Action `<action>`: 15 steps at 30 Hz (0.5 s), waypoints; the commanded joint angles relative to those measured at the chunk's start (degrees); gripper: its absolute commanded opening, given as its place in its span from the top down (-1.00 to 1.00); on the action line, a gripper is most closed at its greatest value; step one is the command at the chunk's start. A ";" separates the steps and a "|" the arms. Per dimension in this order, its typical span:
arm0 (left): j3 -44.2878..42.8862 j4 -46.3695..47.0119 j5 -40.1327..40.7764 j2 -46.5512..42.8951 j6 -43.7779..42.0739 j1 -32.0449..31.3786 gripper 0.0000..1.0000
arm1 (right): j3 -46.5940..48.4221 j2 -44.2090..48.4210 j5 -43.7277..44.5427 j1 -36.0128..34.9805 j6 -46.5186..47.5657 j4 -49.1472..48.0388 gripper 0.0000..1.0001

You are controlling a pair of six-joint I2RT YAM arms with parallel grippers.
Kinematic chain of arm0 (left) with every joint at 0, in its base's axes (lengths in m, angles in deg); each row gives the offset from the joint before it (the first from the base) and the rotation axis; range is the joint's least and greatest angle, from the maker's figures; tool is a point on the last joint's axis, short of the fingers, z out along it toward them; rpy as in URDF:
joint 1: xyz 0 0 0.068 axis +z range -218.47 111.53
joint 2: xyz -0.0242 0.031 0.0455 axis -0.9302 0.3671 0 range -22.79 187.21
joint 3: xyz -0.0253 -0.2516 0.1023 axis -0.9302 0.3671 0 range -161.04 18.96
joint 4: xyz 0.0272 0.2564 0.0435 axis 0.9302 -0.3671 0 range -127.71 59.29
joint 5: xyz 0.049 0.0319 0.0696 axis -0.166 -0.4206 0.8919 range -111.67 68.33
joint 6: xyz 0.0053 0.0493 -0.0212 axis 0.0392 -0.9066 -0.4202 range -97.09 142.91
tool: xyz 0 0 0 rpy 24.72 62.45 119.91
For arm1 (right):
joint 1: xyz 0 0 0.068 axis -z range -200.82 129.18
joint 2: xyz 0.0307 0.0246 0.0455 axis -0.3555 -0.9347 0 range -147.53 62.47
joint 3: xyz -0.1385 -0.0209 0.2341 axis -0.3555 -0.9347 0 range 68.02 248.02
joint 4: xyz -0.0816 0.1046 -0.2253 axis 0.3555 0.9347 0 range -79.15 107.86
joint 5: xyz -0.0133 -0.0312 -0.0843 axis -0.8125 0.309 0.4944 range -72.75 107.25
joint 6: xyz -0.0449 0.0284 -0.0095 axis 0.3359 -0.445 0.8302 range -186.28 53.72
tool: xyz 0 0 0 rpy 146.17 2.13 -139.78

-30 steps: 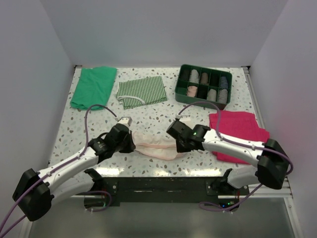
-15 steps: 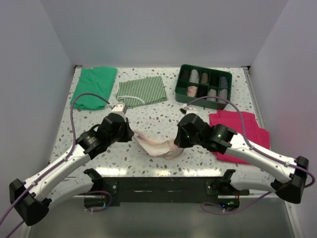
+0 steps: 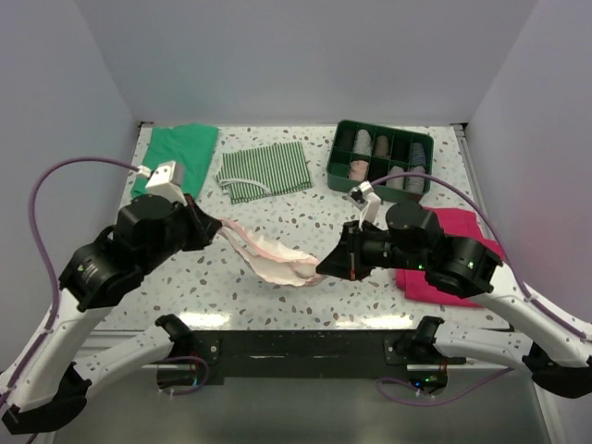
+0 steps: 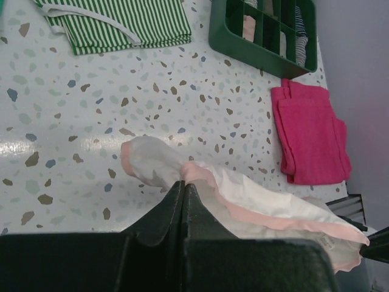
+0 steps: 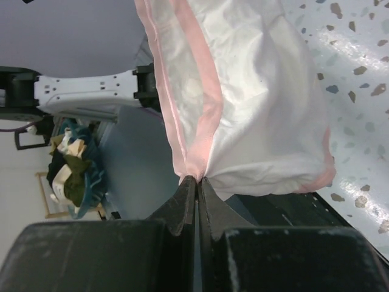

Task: Roll the underwear
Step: Flatten out the underwear at the center of the board.

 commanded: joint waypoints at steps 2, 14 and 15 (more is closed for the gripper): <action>-5.87 -11.29 -2.04 1.35 4.52 -0.16 1.00 | 2.54 2.85 -1.32 -0.18 -2.04 -0.86 1.00; 12.37 18.52 -0.89 27.51 -6.45 4.40 1.00 | -8.69 -20.15 12.69 25.53 6.39 0.49 1.00; 13.89 21.28 -3.08 29.37 -6.99 5.72 1.00 | -9.48 -26.44 11.11 26.88 7.79 -0.75 1.00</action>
